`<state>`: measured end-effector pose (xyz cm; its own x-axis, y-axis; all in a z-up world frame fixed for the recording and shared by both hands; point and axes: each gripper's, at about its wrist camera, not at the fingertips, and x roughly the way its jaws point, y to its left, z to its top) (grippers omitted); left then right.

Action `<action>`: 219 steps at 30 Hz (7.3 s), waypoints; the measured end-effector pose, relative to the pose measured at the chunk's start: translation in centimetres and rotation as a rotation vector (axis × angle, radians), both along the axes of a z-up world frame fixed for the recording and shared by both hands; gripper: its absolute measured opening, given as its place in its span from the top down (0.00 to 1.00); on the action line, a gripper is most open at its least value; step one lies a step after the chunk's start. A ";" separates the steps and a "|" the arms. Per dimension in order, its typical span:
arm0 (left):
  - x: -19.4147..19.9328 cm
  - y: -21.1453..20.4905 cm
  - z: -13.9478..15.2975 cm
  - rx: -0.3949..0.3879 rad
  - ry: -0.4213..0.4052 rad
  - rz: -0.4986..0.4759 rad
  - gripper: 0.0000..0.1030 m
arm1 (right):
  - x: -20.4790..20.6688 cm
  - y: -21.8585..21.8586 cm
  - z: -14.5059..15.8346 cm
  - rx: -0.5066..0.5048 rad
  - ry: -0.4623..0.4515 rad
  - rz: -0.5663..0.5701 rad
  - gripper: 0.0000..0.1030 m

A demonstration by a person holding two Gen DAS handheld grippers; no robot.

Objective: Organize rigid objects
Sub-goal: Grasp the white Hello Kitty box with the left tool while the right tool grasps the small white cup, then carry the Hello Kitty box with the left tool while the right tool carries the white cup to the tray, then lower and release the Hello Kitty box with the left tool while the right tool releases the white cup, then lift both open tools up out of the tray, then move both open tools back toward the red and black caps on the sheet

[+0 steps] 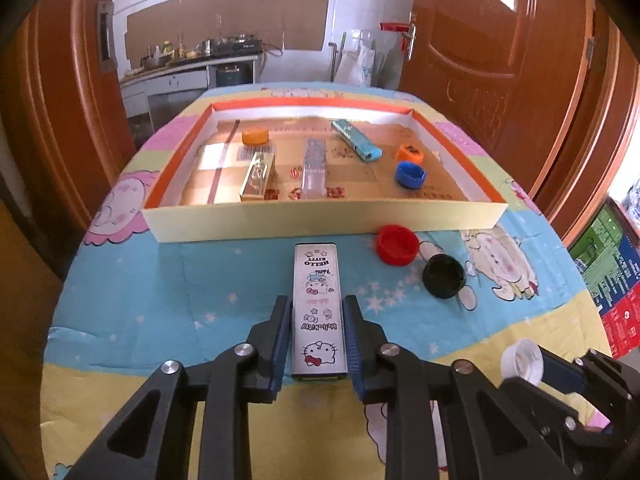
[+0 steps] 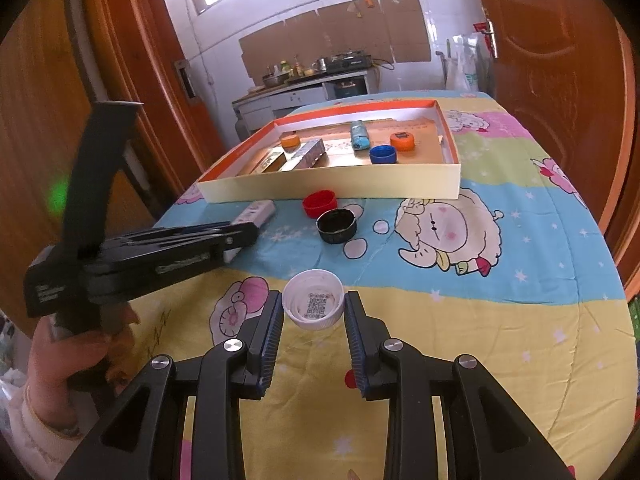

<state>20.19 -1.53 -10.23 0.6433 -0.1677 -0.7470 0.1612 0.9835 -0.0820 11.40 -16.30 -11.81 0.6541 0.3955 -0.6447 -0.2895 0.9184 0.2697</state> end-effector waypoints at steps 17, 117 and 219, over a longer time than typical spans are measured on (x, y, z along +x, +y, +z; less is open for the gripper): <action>-1.3 1.3 5.3 -0.050 -0.126 -0.091 0.74 | 0.2 0.6 0.1 -0.077 0.004 -0.062 0.70; 24.1 0.1 0.8 -0.068 0.140 -0.069 0.71 | 32.9 -0.1 -0.2 -0.224 0.232 -0.124 0.69; -7.4 5.5 5.7 -0.025 -0.293 0.053 0.55 | 7.0 4.4 0.3 -0.277 0.047 -0.085 0.51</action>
